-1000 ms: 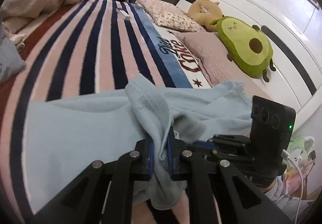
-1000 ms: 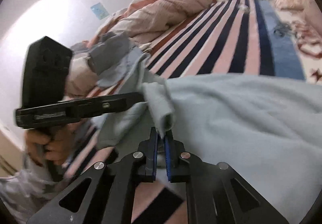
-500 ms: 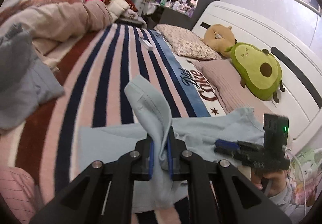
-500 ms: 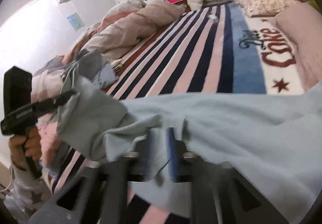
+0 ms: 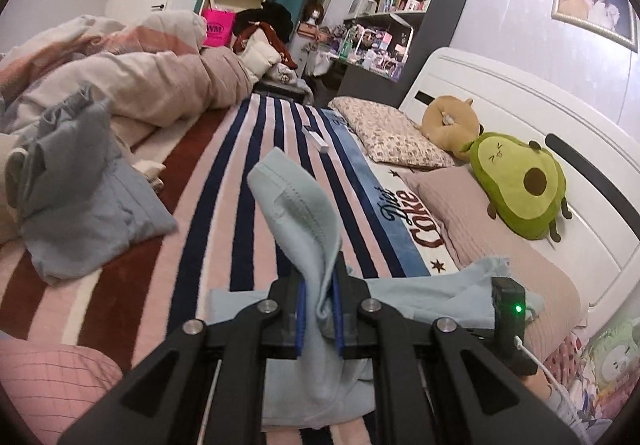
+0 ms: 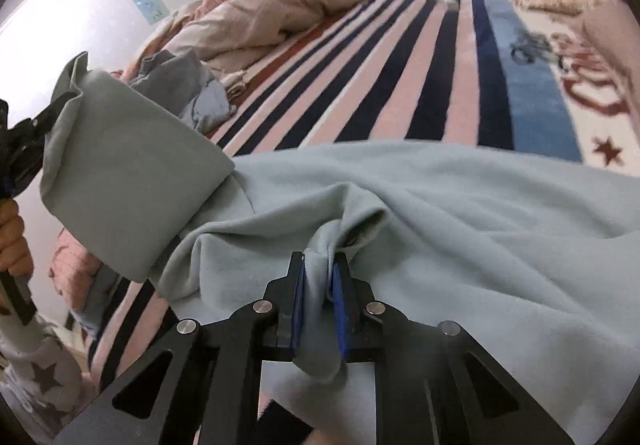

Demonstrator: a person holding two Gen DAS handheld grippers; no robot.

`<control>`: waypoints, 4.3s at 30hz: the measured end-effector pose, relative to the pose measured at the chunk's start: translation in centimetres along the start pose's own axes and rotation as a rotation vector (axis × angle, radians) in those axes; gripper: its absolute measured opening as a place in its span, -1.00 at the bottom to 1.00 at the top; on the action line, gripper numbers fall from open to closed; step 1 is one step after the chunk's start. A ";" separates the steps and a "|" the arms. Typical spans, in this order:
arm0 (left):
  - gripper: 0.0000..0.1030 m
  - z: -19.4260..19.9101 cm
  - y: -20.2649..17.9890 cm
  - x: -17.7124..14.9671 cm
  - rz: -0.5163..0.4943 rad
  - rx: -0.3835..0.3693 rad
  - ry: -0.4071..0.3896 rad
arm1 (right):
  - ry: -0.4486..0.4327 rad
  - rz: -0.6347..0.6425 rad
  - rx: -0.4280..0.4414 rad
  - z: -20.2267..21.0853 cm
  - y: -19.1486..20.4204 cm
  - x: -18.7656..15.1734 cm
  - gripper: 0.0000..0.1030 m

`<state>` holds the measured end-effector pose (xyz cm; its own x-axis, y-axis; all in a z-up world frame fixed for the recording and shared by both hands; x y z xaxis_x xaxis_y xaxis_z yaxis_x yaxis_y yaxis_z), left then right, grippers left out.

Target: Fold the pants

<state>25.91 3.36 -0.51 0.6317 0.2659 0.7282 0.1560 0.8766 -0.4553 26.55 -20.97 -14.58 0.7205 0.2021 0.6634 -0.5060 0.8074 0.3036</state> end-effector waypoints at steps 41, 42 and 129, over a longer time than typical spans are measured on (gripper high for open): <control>-0.85 -0.8 -0.1 -1.0 0.012 -0.012 0.054 | 0.232 0.828 -0.242 -4.8 3.3 3.5 -0.14; -0.85 -1.0 0.0 -1.0 0.015 -0.012 0.058 | 0.239 0.835 -0.228 -5.2 3.2 3.7 -0.14; -0.85 -2.0 -0.6 -2.6 -0.006 -0.026 0.121 | 0.183 0.432 -0.162 4.4 0.4 -4.9 0.00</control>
<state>25.69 1.31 -3.15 0.7174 0.2086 0.6647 0.1791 0.8668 -0.4654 20.72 -24.09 -14.67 0.5401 0.6195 0.5697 -0.7068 0.7013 -0.0925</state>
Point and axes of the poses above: each gripper's, at about its wrist camera, not at the fingertips, and z roughly against the way its jaws point, y to its left, x to its top, the point moved 1 cm from there along -z, roughly the way its jaws point, and after that the axes turned 10 degrees about z, right-handed, at the moved point
